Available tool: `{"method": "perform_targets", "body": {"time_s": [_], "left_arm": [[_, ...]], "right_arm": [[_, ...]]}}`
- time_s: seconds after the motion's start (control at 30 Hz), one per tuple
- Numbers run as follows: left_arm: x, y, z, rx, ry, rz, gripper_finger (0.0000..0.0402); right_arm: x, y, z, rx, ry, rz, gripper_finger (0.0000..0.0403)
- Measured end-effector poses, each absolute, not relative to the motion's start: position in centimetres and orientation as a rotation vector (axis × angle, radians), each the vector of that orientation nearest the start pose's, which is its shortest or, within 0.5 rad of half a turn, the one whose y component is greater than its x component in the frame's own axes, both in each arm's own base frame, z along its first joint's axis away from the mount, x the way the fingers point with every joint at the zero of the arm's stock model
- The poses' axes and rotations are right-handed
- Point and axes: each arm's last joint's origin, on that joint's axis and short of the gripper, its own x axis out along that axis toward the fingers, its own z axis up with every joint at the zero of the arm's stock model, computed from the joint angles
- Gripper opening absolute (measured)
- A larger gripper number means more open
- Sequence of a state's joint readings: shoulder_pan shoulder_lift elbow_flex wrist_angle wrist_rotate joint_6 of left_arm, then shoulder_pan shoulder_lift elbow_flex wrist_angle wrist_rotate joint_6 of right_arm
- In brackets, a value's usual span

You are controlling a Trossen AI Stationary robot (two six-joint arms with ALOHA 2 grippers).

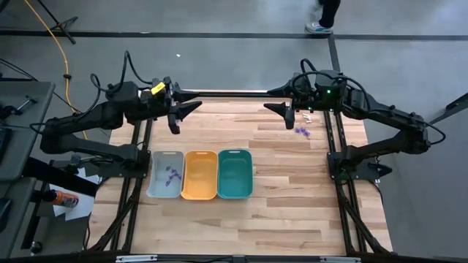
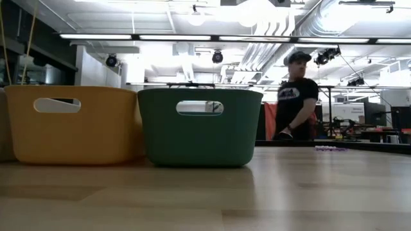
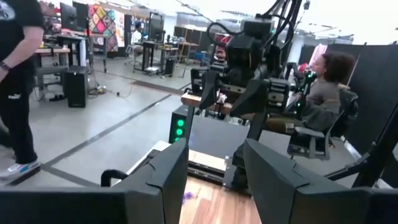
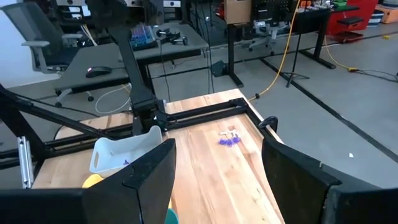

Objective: Sort Halloween decoration
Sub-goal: Put the white bone toy into the green bin

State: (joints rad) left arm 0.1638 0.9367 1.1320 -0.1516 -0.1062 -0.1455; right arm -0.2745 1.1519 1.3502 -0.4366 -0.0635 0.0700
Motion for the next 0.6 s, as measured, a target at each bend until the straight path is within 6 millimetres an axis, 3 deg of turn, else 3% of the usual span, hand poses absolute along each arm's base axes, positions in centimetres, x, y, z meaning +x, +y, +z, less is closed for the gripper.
{"method": "perform_targets", "body": {"time_s": [0.1, 0.27, 0.4, 0.6], "left_arm": [[18.3, 3.3, 42.8, -0.139, -0.071, 0.266, 0.0147], [17.8, 3.3, 43.0, -0.115, -0.077, 0.298, 0.0147], [17.7, 3.4, 43.0, -0.102, -0.073, 0.315, 0.0147], [17.7, 3.4, 42.4, -0.128, -0.018, 0.321, 0.0147]], "right_arm": [[22.6, -6.3, 42.8, 0.192, 0.227, -0.260, 0.0233], [21.8, -8.5, 40.4, 0.346, 0.357, -0.784, 0.0233], [20.0, -12.9, 37.2, 0.476, 0.604, -1.048, 0.0233], [16.7, -18.6, 29.8, 0.787, 0.892, -1.189, 0.0233]]}}
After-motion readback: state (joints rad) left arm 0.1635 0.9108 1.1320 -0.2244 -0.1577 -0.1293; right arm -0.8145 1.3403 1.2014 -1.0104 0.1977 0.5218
